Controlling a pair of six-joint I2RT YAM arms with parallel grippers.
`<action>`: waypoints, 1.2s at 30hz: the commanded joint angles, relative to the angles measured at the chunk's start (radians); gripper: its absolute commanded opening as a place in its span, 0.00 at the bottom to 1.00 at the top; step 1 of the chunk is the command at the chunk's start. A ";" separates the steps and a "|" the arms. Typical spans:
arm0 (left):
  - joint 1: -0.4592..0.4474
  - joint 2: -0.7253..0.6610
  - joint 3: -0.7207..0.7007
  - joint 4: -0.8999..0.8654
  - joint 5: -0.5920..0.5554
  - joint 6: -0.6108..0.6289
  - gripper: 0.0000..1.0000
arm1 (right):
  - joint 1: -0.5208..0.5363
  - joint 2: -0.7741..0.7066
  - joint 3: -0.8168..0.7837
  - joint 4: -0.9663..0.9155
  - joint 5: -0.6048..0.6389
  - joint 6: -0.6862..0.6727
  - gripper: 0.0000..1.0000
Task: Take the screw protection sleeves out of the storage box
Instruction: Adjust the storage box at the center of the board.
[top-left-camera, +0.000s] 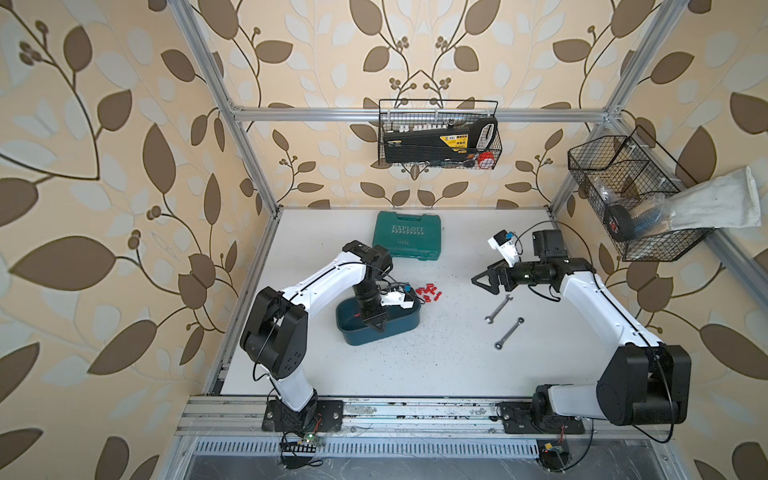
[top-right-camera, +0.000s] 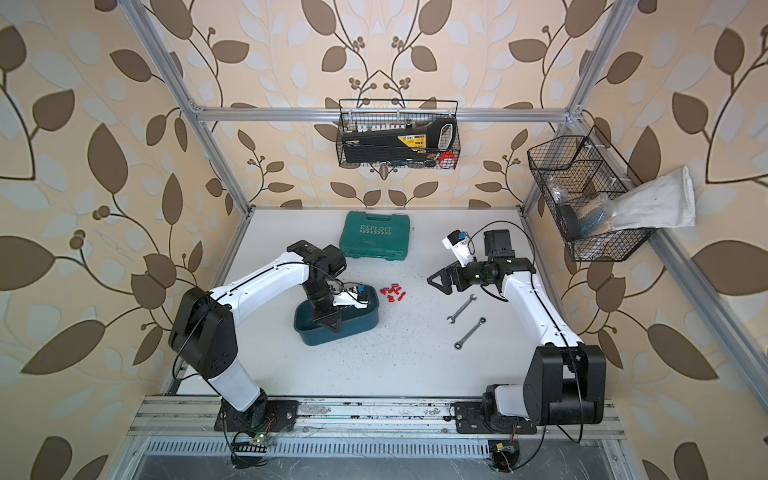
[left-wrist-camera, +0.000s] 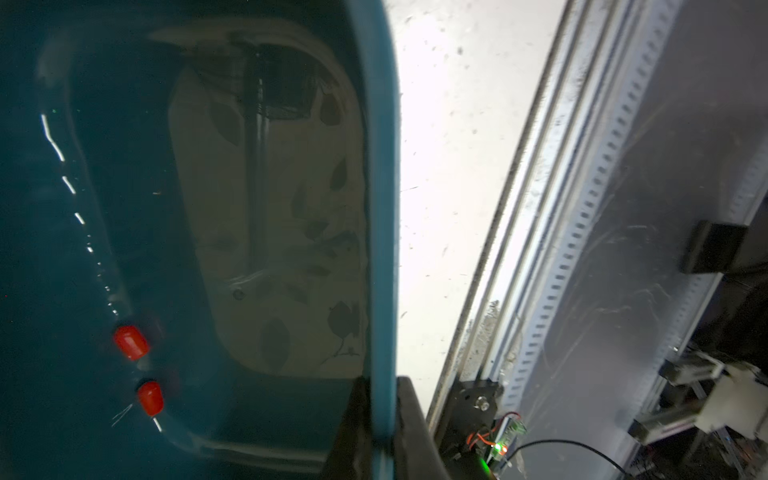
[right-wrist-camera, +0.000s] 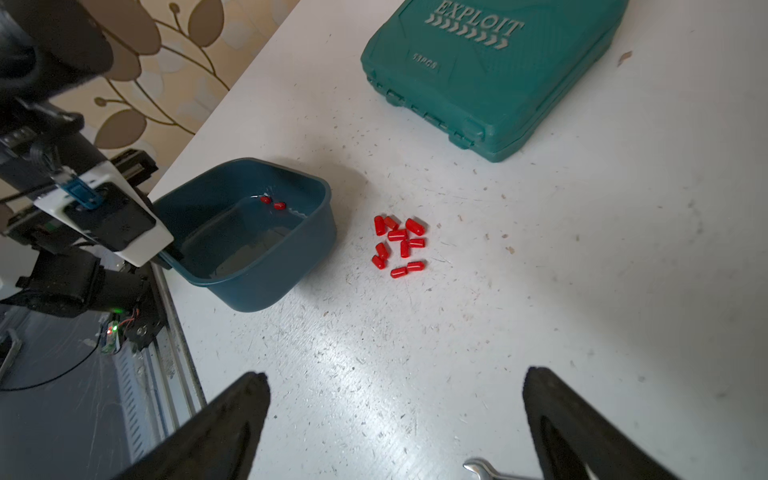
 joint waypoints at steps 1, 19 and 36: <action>-0.010 0.022 0.069 -0.122 0.156 0.085 0.00 | 0.063 0.049 0.042 -0.067 -0.029 -0.064 0.99; -0.137 0.046 -0.120 0.212 -0.142 0.040 0.13 | 0.182 0.174 0.137 -0.111 -0.018 -0.143 0.99; 0.123 -0.170 -0.075 0.132 -0.022 0.011 0.68 | 0.375 0.236 0.214 0.012 0.067 -0.060 0.82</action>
